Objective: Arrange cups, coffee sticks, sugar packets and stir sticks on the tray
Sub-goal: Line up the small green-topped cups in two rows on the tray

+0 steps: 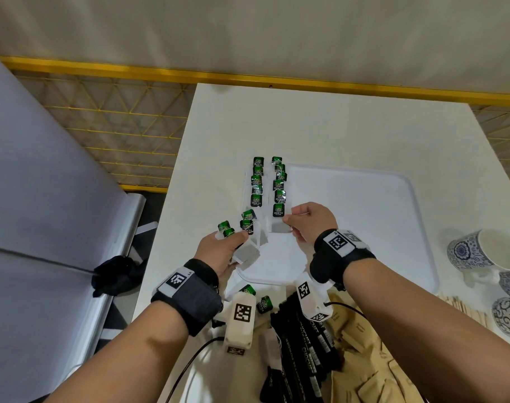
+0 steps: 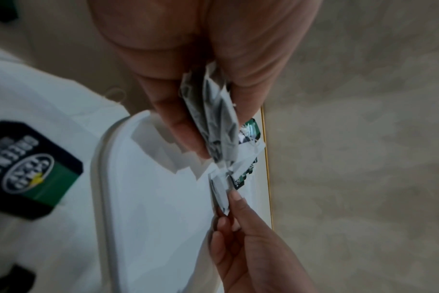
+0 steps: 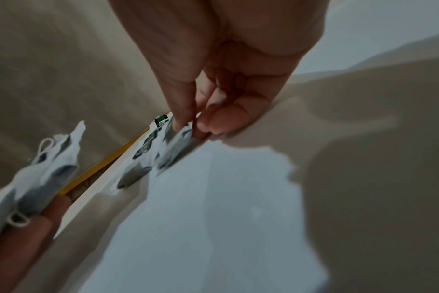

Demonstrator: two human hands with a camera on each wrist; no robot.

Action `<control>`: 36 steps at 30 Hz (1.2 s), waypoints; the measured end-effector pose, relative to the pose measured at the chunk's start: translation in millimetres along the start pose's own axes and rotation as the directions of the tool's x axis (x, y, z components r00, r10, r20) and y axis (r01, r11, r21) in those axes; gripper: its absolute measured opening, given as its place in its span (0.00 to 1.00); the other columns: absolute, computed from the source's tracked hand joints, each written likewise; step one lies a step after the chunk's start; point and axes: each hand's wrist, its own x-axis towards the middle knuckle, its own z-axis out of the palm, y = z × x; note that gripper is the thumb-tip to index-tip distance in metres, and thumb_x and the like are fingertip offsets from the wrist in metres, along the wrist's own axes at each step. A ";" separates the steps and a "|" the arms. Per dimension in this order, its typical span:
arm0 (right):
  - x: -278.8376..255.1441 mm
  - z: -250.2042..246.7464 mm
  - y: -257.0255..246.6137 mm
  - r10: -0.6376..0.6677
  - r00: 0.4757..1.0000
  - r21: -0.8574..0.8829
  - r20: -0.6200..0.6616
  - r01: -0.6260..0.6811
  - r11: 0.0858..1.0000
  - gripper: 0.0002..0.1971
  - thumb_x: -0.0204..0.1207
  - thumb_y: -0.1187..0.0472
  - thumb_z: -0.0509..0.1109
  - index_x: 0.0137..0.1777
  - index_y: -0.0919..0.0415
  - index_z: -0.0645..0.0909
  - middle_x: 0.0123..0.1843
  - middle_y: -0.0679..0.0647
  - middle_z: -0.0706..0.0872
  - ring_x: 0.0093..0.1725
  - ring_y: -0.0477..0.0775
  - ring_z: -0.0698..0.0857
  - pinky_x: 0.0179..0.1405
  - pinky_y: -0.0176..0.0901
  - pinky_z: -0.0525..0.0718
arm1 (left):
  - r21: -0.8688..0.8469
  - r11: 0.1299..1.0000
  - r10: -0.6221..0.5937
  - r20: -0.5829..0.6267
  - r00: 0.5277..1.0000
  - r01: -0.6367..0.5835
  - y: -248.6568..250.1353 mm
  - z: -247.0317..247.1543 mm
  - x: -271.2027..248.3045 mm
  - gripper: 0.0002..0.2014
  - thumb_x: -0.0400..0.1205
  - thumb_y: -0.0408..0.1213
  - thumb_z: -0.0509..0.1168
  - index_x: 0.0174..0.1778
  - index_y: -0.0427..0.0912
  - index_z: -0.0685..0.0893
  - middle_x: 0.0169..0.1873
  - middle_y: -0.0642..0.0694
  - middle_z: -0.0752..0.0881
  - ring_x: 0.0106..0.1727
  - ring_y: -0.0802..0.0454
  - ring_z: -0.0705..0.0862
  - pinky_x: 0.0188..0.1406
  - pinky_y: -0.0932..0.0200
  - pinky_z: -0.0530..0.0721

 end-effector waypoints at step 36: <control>16.2 -3.5 -0.2 -0.004 1.000 0.084 -0.025 0.006 0.996 0.10 0.74 0.68 0.72 0.38 0.57 0.74 0.29 0.58 0.81 0.26 0.54 0.77 0.25 0.41 0.78 | 0.328 0.942 0.082 -0.007 0.997 -0.075 9.0 7.3 7.4 0.03 0.78 0.32 0.70 0.39 0.39 0.85 0.33 0.44 0.88 0.32 0.50 0.83 0.27 0.64 0.79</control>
